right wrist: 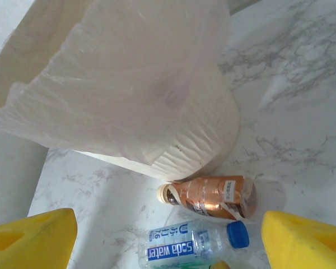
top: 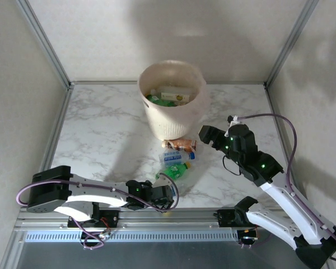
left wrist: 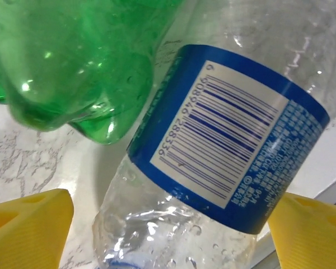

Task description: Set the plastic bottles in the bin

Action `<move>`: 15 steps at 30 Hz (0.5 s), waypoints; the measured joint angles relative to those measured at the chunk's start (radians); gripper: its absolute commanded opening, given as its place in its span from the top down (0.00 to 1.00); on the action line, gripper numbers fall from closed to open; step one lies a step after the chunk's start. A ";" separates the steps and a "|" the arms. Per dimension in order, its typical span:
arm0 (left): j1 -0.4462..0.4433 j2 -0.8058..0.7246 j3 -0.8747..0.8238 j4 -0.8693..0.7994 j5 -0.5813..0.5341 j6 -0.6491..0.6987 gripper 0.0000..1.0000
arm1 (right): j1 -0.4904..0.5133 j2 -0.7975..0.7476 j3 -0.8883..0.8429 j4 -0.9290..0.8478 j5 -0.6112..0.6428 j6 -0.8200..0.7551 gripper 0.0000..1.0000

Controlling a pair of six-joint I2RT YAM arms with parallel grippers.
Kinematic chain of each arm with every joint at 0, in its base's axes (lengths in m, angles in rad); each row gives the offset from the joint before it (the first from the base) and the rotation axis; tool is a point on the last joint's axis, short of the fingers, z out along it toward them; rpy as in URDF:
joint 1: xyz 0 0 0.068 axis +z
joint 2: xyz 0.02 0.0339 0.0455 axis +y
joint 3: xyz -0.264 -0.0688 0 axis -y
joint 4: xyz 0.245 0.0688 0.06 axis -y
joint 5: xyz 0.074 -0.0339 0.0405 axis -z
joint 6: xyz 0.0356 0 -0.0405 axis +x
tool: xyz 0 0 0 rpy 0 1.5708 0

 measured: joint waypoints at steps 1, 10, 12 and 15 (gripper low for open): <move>0.000 0.005 0.000 0.007 0.000 0.003 0.18 | 0.000 -0.011 -0.011 -0.003 0.000 0.007 0.14; 0.000 0.079 0.023 0.037 0.000 0.039 0.39 | 0.000 -0.058 -0.059 -0.038 0.000 0.045 0.15; 0.000 0.080 0.029 0.040 0.001 0.042 0.41 | 0.000 -0.062 -0.061 -0.045 0.001 0.052 0.15; 0.000 0.078 0.040 0.039 0.001 0.047 0.43 | 0.000 -0.069 -0.062 -0.056 0.001 0.060 0.15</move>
